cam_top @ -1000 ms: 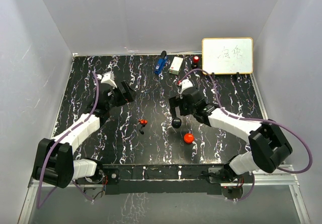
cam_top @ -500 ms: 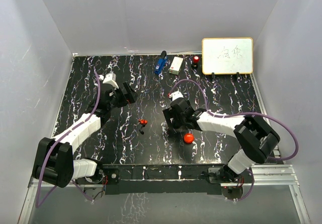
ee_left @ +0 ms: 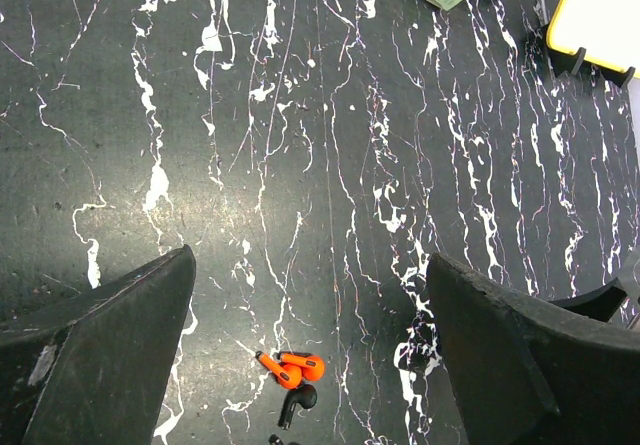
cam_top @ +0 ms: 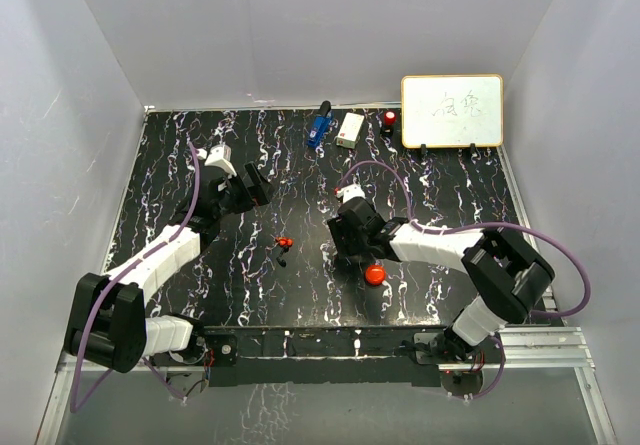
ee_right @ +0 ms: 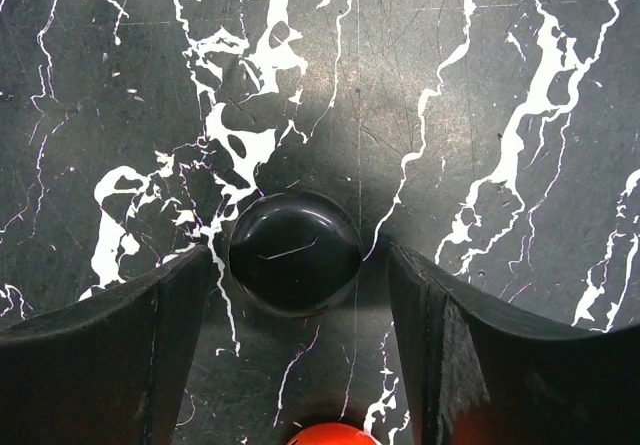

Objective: Insert the wireless bluetooth earbuds into the charging case
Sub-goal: Pick up the charging case at the center of the board.

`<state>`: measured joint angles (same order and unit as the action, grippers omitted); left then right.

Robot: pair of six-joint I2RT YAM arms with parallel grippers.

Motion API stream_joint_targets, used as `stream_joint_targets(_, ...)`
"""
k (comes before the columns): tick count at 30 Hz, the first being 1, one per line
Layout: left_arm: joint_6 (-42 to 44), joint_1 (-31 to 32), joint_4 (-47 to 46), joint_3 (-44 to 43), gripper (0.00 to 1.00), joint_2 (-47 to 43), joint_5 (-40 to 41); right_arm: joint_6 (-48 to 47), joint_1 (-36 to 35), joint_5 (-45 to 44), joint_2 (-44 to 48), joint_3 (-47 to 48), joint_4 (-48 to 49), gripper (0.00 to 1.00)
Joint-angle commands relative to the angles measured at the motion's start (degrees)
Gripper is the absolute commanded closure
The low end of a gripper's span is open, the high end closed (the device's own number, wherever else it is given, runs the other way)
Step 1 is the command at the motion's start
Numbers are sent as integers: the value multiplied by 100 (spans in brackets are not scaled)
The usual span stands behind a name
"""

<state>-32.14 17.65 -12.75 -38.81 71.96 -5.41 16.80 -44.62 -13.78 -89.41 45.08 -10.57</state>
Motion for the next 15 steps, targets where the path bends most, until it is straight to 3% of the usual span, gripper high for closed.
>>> stream_joint_targets(1,18,28,71,-211,2,-75,-31,104,-47,-49,-87,-20,89,33)
stream_joint_targets(9,40,28,127,-249,3,-91,-98,150,-90,-47,-272,100,-72,40)
stream_joint_targets(15,14,28,137,-283,5,-136,-311,112,-126,-304,-126,158,-96,58)
